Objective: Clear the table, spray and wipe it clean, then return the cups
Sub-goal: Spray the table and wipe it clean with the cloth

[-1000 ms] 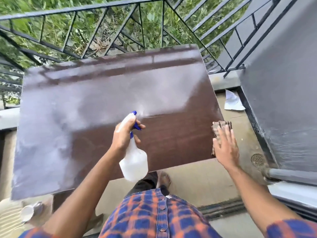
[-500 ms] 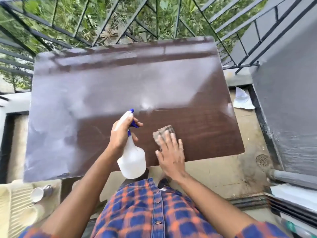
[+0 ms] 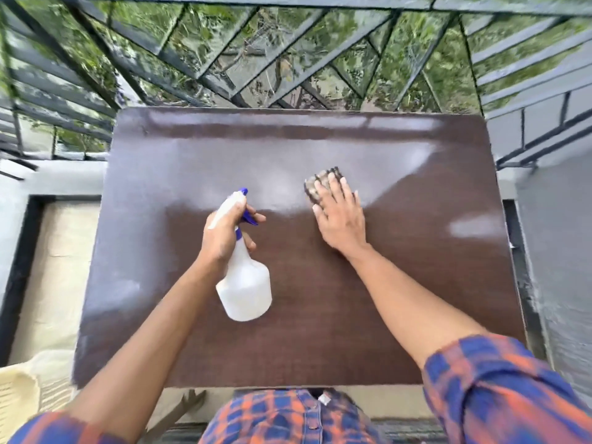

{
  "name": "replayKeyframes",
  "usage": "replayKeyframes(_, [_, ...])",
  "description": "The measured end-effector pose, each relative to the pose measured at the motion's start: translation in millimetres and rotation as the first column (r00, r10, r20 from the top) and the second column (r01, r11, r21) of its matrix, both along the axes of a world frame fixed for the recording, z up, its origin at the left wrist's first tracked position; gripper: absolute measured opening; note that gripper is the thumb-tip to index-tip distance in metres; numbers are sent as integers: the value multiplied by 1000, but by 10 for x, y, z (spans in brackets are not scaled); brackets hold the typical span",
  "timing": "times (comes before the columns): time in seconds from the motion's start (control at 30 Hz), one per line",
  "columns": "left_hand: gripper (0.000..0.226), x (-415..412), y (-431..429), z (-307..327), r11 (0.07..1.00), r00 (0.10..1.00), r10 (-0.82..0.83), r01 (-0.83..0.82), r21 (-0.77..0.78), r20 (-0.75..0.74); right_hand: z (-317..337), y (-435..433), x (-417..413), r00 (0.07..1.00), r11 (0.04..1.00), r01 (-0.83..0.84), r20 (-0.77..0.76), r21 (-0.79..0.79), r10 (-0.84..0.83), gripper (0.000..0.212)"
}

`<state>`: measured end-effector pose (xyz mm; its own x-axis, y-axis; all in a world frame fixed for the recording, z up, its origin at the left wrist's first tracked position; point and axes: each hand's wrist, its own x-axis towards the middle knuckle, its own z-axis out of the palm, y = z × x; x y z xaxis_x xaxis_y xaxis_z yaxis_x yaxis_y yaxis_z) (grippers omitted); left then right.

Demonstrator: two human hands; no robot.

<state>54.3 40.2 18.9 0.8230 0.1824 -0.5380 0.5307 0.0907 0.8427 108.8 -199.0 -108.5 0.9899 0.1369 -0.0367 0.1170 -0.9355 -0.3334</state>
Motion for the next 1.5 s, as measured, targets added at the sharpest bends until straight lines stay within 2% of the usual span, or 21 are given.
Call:
replayKeyframes(0.2, [39,842,242,63,1000,999,0,2,-27,42,82,77,1225,970,973,230,-72,-33,-231,61])
replayKeyframes(0.37, [36,1194,564,44,998,997,28,-23,-54,78,40,510,1688,861,862,506,-43,-28,-507,61])
replayKeyframes(0.5, [35,1267,1018,-44,999,992,46,-44,-15,121,38,1109,1842,863,863,505,-12,-29,-506,64])
replayKeyframes(0.57, [34,1246,1267,-82,996,987,87,-90,19,136,46,1538,1908,905,905,425,-11,-27,-426,63])
replayKeyframes(0.67, [34,1161,1618,-112,987,980,147,-155,52,137,68,2307,1925,975,975,221,-4,-10,-221,60])
replayKeyframes(0.8, [32,963,1994,-108,965,962,247,-256,63,117,65,3398,1923,996,997,-80,-30,-16,80,63])
replayKeyframes(0.87, [31,832,2142,-109,947,946,306,-314,66,109,100,3886,1870,971,974,-227,-76,9,227,62])
replayKeyframes(1.0, [32,618,2360,-152,925,925,361,-371,76,121,108,4455,1545,859,864,-503,-106,3,500,64])
replayKeyframes(1.1, [33,474,2404,-186,917,919,381,-390,81,102,62,4427,1299,797,800,-600,-91,0,598,57])
replayKeyframes(1.2, [32,402,2342,-187,918,920,382,-388,74,88,78,3990,1162,734,737,-675,-61,30,676,60])
replayKeyframes(1.27, [34,374,2239,-156,928,928,364,-369,59,86,71,3510,1137,812,812,-583,-27,13,583,61])
replayKeyframes(1.37, [36,355,2047,-82,943,941,328,-331,35,81,44,2557,1254,970,969,-243,4,-48,244,61])
replayKeyframes(1.43, [36,341,1924,-20,953,949,303,-304,10,83,61,1797,1285,1000,997,3,-7,-81,-3,62])
replayKeyframes(1.5, [35,316,1847,30,965,960,261,-261,-7,98,90,1173,1171,966,964,254,-34,-79,-257,64])
